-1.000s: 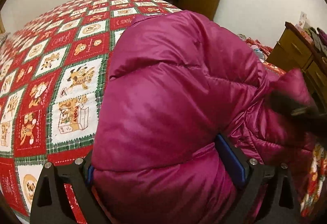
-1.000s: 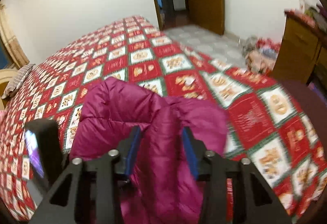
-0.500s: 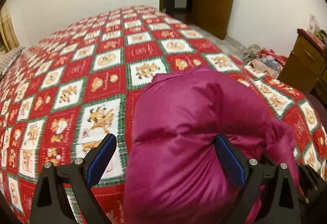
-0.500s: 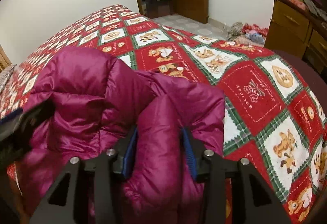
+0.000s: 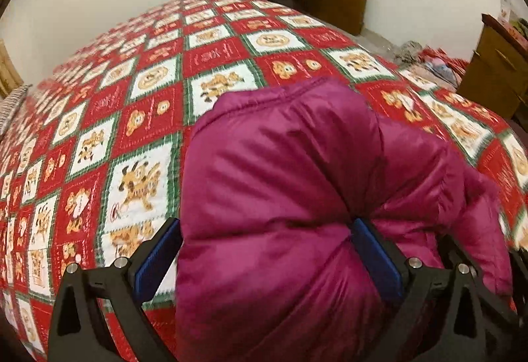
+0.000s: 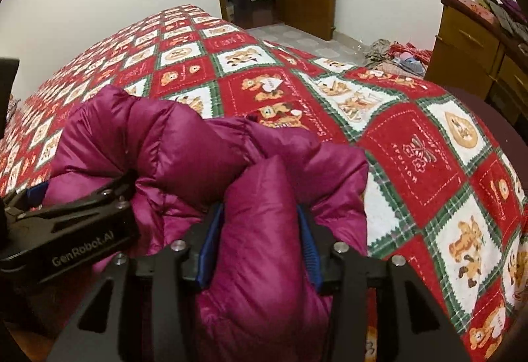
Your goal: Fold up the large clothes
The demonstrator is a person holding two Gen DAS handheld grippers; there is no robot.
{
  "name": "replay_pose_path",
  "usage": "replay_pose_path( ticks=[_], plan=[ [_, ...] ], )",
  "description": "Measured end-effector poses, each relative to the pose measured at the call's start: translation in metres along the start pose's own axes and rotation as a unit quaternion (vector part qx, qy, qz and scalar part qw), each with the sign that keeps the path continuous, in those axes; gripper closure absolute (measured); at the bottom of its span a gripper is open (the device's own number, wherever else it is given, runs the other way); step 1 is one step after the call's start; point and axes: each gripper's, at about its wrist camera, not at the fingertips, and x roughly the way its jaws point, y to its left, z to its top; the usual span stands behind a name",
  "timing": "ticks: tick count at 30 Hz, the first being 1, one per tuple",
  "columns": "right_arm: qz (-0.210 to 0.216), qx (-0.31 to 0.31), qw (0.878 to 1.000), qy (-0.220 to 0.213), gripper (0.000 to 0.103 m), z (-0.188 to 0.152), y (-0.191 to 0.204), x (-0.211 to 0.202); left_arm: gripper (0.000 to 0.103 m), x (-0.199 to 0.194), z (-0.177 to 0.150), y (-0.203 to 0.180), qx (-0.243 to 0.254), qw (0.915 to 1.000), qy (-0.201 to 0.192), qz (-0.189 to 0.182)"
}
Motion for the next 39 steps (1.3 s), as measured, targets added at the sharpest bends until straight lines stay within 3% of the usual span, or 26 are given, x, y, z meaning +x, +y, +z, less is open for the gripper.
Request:
replay_pose_path(
  ticks=[3,5,8,12,18,23,31,39],
  plan=[
    [0.007,-0.007,1.000,0.015,0.052,0.002,-0.005,-0.006,0.001,-0.016,-0.008,0.009,-0.014,0.9994,0.008,-0.031],
    [-0.009,-0.023,1.000,0.007,0.050,-0.001,-0.004,-0.022,0.001,-0.031,-0.016,0.011,-0.012,0.9990,0.004,-0.042],
    [-0.026,-0.038,0.998,-0.034,0.050,-0.018,-0.002,-0.062,0.001,-0.051,-0.033,0.009,0.007,0.9992,-0.016,-0.036],
    [-0.021,-0.045,0.997,-0.053,0.049,-0.047,0.004,-0.099,0.001,-0.068,-0.051,0.007,0.024,0.9987,-0.037,-0.023],
    [-0.018,-0.031,0.999,-0.035,0.046,-0.088,0.007,-0.102,0.001,-0.093,-0.083,0.011,0.027,0.9980,-0.052,-0.024],
    [-0.015,0.007,0.998,-0.056,0.046,-0.112,0.002,-0.119,0.001,-0.109,-0.112,0.012,0.029,0.9973,-0.064,-0.021],
    [-0.046,0.043,0.996,-0.067,0.018,-0.164,0.007,-0.153,0.001,-0.131,-0.172,0.024,0.011,0.9984,-0.047,-0.028],
    [-0.029,0.059,0.997,-0.044,0.016,-0.193,0.006,-0.163,0.001,-0.140,-0.219,0.022,0.041,0.9988,-0.027,-0.005]
  ],
)
